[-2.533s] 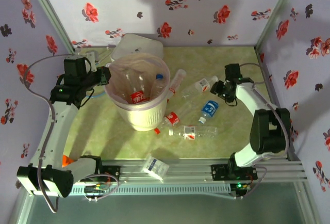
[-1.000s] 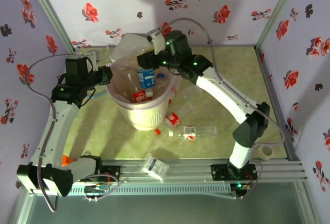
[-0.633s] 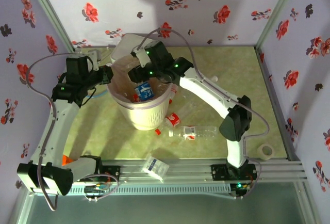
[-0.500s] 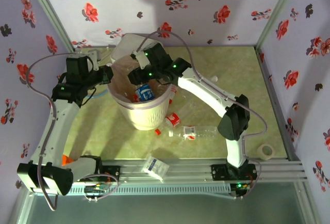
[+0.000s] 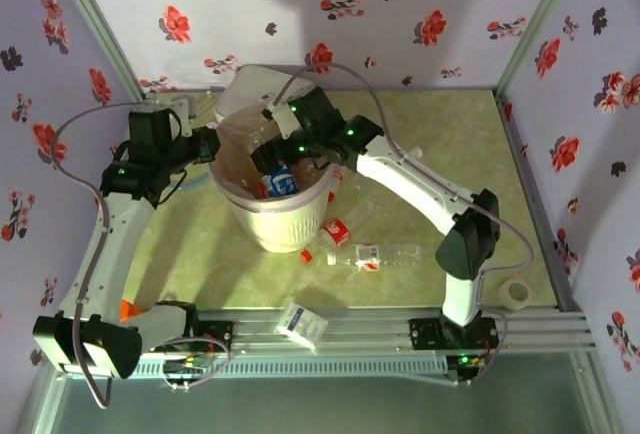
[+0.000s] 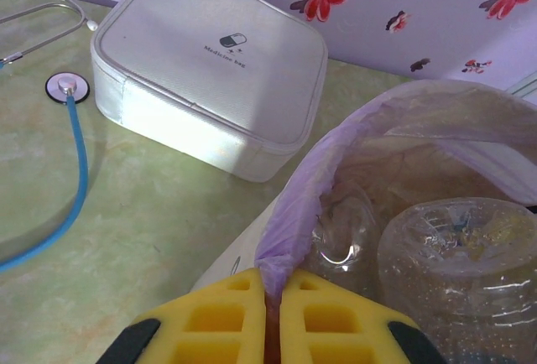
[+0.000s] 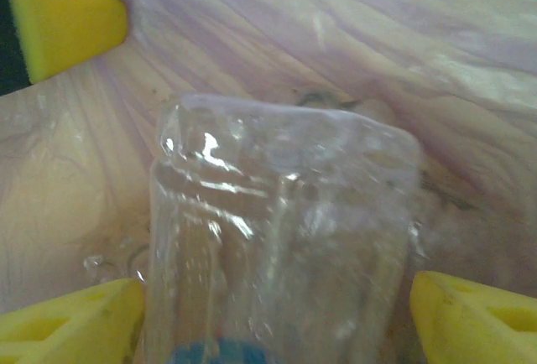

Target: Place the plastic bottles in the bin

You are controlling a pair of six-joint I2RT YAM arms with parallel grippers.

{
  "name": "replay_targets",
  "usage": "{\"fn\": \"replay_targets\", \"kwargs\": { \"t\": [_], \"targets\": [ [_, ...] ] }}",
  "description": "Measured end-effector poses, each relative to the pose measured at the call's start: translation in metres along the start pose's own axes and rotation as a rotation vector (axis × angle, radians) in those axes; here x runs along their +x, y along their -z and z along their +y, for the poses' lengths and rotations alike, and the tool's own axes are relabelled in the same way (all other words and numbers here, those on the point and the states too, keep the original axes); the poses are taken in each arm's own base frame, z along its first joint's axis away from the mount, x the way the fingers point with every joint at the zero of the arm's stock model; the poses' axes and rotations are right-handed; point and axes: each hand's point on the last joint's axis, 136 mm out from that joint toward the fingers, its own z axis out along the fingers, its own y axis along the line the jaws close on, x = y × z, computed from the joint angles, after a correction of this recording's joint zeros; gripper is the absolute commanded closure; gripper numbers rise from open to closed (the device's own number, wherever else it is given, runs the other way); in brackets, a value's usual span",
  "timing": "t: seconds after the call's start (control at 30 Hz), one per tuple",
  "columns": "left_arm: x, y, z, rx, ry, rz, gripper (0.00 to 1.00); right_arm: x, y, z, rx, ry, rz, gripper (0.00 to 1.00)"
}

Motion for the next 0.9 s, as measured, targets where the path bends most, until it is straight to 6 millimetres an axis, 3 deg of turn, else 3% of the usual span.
{"fn": "replay_targets", "kwargs": {
  "t": [0.23, 0.37, 0.53, 0.63, 0.7, 0.8, 0.9],
  "targets": [
    [0.000, 0.000, 0.000, 0.001, -0.001, 0.000, 0.97, -0.035, 0.031, -0.007, 0.081, 0.034, -0.081, 0.24],
    [0.000, 0.000, 0.000, 0.001, -0.001, 0.000, 0.97, -0.070, 0.047, -0.001, 0.082, 0.057, -0.169, 0.29],
    [0.000, 0.000, 0.000, 0.001, -0.001, 0.000, 0.97, -0.099, 0.036, -0.003, 0.099, 0.072, -0.206, 0.34],
    [0.000, 0.000, 0.000, 0.000, -0.004, 0.000, 0.97, -0.085, 0.012, -0.012, 0.112, 0.059, -0.136, 0.28],
    [0.000, 0.000, 0.000, 0.000, -0.004, 0.000, 0.97, -0.064, -0.004, -0.020, 0.124, 0.050, -0.054, 0.19],
    [0.000, 0.000, 0.000, 0.000, -0.004, 0.000, 0.97, -0.048, -0.015, -0.025, 0.131, 0.051, 0.010, 0.09],
    [0.000, 0.000, 0.000, 0.000, -0.004, 0.000, 0.97, -0.036, -0.015, -0.024, 0.123, 0.051, 0.059, 0.08]
  ]
}}
